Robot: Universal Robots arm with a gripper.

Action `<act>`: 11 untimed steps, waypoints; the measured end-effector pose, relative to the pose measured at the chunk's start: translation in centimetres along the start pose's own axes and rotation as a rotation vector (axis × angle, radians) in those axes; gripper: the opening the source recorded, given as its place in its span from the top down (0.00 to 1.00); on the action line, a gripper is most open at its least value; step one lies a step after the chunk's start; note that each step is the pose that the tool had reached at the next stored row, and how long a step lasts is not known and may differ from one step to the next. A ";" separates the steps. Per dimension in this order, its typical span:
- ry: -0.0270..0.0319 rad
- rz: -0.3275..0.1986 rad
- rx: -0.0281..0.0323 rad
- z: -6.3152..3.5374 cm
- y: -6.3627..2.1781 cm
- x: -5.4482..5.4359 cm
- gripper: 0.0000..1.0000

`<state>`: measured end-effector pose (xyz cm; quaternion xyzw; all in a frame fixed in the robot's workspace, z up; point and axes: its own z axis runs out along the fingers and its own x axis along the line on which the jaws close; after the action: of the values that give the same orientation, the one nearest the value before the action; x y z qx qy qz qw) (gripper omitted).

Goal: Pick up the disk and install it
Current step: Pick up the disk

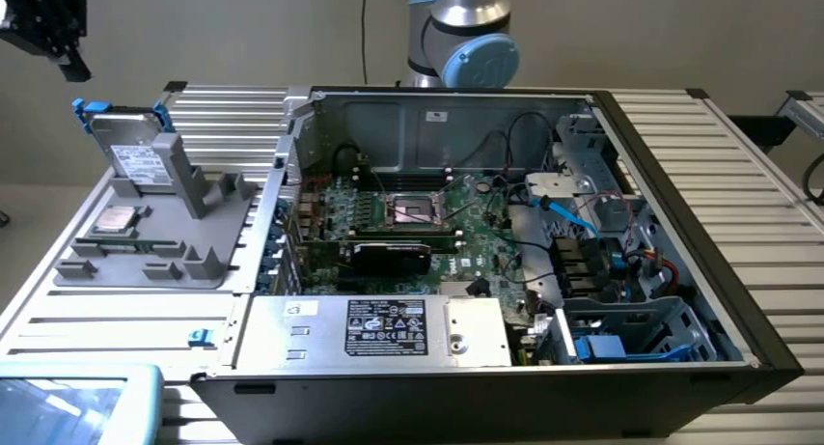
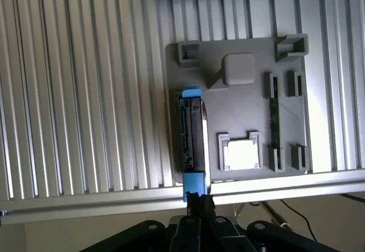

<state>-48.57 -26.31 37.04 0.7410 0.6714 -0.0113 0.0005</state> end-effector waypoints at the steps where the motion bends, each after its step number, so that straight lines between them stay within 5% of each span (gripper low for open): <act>1: 0.0000 0.000 0.0000 0.00 0.06 0.0 0.89; 11: -0.0003 0.000 -0.0002 0.52 0.84 -0.4 0.89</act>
<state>-47.79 -26.79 36.51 0.7409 0.6715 -0.0113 0.0006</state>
